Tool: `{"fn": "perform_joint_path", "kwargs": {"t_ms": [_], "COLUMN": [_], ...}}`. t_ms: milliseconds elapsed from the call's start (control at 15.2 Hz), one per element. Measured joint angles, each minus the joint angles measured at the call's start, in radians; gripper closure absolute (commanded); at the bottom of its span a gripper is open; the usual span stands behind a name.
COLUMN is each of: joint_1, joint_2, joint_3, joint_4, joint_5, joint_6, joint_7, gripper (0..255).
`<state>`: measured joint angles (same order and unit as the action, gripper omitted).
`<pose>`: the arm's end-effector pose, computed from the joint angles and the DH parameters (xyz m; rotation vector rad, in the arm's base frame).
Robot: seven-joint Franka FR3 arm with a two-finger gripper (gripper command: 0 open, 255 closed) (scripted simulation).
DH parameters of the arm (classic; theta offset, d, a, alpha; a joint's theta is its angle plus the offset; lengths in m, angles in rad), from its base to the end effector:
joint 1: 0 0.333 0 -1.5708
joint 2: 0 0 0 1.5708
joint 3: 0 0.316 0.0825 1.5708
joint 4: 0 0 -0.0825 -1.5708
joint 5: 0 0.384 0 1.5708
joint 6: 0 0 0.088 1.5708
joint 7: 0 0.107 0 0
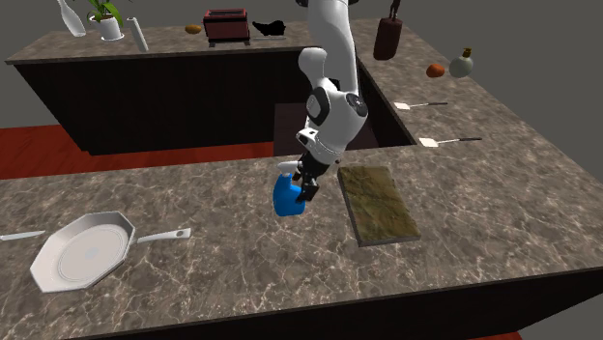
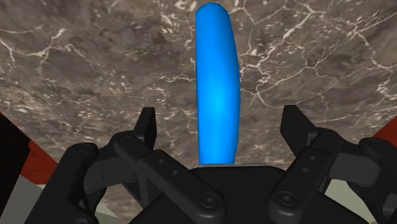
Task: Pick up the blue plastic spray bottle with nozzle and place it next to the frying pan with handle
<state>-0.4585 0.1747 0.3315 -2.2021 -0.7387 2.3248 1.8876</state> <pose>0.5414 -0.0823 0.3062 2.0432 -1.8897 0.4860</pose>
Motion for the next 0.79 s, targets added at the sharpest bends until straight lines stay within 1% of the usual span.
{"fn": "perform_joint_path", "kwargs": {"t_ms": [132,462,528,792], "joint_1": [-0.001,-0.001,-0.001,-0.001], "joint_2": [0.012,0.014,0.014,0.013], "joint_3": [-0.004,-0.005,-0.005,-0.005], "joint_4": [0.001,0.000,0.000,0.000], "joint_5": [-0.011,-0.015,-0.015,-0.015], "joint_6": [0.009,0.012,0.012,0.012], "joint_7": [0.008,0.011,0.011,0.011], "gripper": [0,0,255,255]}}
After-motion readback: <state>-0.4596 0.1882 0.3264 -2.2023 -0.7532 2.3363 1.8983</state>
